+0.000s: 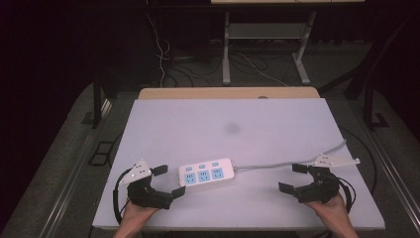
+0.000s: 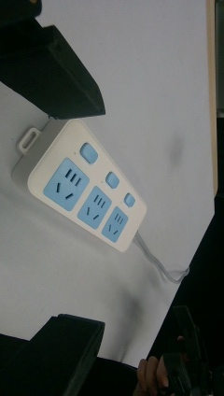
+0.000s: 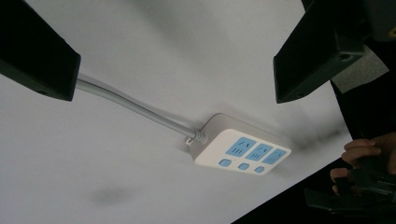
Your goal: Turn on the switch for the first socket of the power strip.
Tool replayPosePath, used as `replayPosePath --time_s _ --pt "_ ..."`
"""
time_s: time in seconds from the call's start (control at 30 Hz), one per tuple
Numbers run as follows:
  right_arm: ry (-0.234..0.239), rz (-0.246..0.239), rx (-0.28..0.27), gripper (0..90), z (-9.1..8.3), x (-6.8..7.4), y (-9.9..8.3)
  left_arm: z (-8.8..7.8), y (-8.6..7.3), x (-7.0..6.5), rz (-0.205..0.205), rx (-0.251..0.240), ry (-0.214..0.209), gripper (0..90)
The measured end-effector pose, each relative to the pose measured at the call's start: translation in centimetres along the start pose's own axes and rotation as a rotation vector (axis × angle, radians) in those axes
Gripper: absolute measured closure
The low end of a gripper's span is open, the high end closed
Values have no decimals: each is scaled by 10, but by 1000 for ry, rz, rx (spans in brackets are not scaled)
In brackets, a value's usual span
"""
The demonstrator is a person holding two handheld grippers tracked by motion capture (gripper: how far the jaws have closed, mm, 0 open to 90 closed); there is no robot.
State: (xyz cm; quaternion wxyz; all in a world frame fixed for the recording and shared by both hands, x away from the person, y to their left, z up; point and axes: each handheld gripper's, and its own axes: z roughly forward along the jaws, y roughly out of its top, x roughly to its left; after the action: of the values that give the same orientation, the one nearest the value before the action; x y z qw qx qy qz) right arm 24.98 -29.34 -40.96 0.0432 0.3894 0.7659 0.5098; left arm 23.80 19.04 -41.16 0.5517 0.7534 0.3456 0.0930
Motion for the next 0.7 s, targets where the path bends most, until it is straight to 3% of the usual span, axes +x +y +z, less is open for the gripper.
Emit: replayPosePath --time_s 0.7 --pt "-8 -4 8 2 -5 -1 -3 -11 -1 3 -12 -27 8 0"
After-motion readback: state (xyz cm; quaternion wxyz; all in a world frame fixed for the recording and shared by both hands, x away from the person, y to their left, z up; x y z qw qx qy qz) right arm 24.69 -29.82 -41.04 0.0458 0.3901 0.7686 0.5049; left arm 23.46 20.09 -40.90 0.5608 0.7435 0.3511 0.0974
